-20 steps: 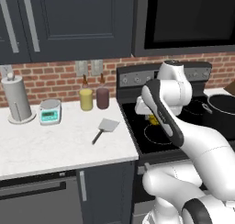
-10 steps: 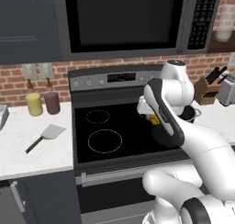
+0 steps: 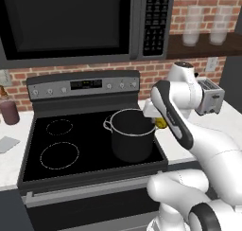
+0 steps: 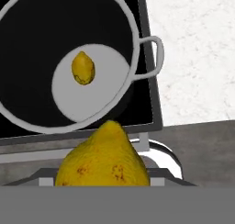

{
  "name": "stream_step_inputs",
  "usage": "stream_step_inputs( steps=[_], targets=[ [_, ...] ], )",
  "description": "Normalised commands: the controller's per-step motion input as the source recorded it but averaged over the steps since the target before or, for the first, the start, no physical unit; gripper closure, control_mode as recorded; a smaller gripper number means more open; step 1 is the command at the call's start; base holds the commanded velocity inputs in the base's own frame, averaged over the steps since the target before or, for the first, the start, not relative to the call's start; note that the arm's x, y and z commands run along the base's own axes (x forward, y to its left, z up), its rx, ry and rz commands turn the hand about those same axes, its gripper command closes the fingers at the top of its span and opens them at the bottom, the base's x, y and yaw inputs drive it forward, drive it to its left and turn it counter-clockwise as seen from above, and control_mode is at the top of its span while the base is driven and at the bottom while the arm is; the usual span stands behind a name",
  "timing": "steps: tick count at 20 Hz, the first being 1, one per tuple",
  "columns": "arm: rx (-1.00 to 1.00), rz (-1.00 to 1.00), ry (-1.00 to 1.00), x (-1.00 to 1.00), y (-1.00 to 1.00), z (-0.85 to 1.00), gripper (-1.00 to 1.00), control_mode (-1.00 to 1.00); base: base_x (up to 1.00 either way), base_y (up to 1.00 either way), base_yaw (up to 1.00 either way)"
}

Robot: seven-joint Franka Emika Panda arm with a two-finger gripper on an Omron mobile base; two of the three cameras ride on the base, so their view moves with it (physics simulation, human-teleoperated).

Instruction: Put the lemon and lemon in the pot. Retrieve the spatula and lightly stir the vegetables in the pot.

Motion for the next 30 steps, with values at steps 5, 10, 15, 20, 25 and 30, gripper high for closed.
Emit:
stream_step_inputs(
  steps=[5,10,15,20,25,30],
  targets=[
    [0.0,0.0,0.0,0.27,0.17,-0.07,1.0,-1.0,0.0,0.0,0.0],
    [0.0,0.0,0.03,0.52,0.47,-0.18,1.0,-1.0,0.0,0.0,0.0],
    [0.0,0.0,0.15,0.61,0.31,-0.19,1.0,-1.0,0.0,0.0,0.0],
    [0.0,0.0,0.15,0.6,0.17,-0.26,1.0,-1.0,0.0,0.0,0.0],
    [0.0,0.0,0.08,0.33,0.13,-0.42,1.0,-1.0,0.0,0.0,0.0],
    [0.0,0.0,-0.01,0.18,0.0,-0.61,1.0,-1.0,0.0,0.0,0.0]
  ],
)
